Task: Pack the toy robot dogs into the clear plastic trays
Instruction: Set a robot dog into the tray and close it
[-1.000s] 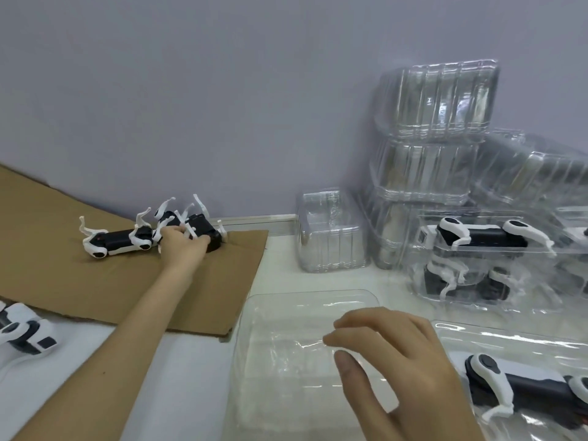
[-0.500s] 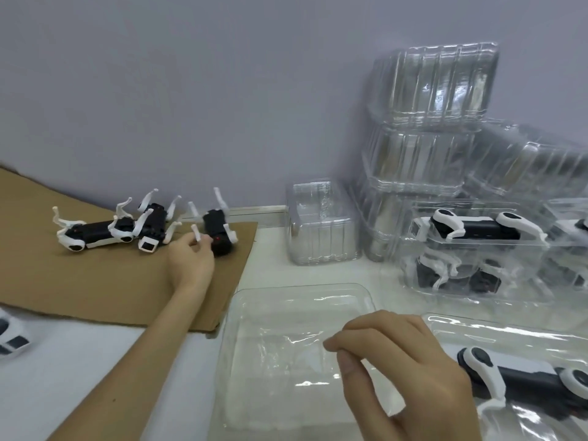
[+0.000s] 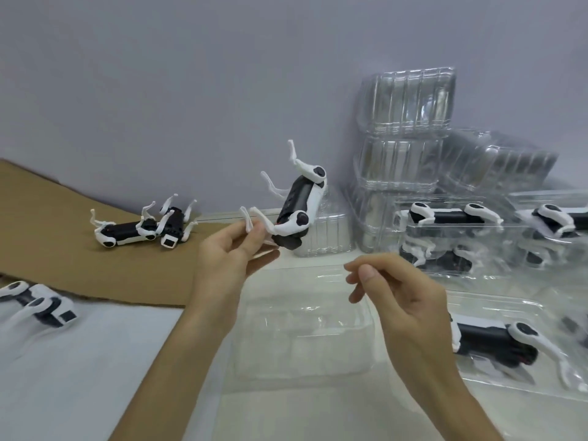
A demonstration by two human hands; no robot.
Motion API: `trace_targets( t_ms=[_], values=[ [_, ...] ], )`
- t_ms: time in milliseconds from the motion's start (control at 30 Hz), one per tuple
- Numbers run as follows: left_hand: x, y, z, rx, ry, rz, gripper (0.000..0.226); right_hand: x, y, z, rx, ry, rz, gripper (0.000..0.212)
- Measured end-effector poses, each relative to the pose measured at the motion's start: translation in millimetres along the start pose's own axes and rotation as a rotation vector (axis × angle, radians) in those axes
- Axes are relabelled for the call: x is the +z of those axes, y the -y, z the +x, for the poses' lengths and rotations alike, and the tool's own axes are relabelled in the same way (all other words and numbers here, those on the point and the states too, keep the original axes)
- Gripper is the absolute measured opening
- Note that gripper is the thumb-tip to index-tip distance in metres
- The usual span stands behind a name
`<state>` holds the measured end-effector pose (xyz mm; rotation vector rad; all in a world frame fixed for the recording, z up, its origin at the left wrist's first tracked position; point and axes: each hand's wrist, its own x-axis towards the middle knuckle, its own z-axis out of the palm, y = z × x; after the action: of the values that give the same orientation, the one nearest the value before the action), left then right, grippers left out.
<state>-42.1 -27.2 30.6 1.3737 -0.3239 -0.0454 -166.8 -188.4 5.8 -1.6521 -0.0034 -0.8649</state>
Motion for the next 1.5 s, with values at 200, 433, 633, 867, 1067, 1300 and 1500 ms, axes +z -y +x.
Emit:
trace_targets(
  t_ms=[200,433,633,867,1067,1300,1500],
  values=[
    [32,8,-38,0.021,0.188,-0.020,0.016,-6,-3,10,0.237,0.216,0.186,0.036],
    [45,18,-51,0.144,0.153,0.173,0.013,-12,-3,13,0.496,0.316,0.354,0.072],
    [40,18,-56,0.297,0.238,0.168,0.035,-16,2,13,0.502,0.271,0.553,0.066],
    [30,15,-47,0.194,-0.014,-0.195,0.077,-19,2,15,0.325,0.108,0.434,0.061],
    [19,14,-45,0.137,0.298,-0.059,0.078,-24,0,14,0.241,0.154,0.340,0.064],
    [19,16,-46,0.027,0.374,-0.063,0.073,-23,1,13,0.233,0.055,0.334,0.049],
    [24,19,-47,0.037,0.423,-0.046,0.082,-21,-2,12,0.207,-0.013,0.399,0.048]
  ],
)
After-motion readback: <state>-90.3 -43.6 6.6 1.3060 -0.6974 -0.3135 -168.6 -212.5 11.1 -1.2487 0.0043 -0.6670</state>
